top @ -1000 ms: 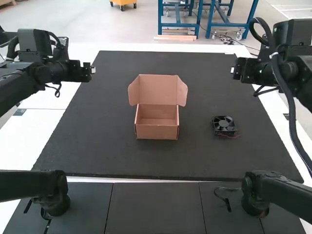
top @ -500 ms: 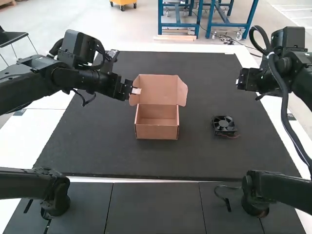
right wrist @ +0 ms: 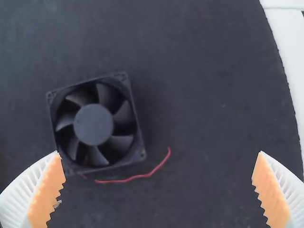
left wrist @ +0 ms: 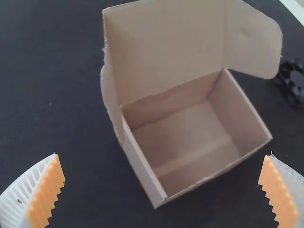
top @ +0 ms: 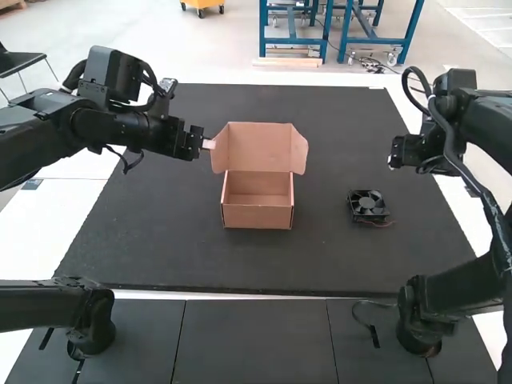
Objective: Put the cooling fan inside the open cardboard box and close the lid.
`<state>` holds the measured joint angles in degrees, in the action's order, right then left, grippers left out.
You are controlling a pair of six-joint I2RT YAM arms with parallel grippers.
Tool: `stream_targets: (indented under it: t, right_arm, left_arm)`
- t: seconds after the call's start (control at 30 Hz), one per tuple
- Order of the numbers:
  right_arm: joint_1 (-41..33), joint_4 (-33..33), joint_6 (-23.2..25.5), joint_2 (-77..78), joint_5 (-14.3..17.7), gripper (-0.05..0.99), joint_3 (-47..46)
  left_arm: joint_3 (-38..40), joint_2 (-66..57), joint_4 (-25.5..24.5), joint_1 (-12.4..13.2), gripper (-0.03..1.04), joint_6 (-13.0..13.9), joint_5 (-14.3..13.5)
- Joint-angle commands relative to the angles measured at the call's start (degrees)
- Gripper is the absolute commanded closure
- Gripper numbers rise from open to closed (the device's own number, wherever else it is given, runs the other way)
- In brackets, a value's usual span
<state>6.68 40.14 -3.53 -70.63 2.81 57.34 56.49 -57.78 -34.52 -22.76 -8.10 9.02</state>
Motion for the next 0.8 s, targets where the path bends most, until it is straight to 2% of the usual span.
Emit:
stream_targets:
  t: [0.0,0.2,0.5,0.77]
  right_arm:
    - [0.7,-0.2,-2.0,-1.4,-0.5,0.03,0.8]
    - [0.7,-0.3,-3.5,-4.4,-0.5,0.03,0.5]
    - [0.8,-0.9,-4.1,-11.7,-0.7,0.04,1.5]
    - [3.5,0.8,-5.8,-18.7,-3.5,0.04,7.3]
  left_arm:
    - [2.1,0.9,0.2,0.7,0.04,1.4,-0.5]
    - [2.0,1.0,-0.9,0.8,0.04,3.4,-0.5]
    - [2.0,1.1,-0.5,0.7,0.04,3.4,-0.4]
    - [2.0,1.1,-0.3,0.7,0.04,3.4,-0.5]
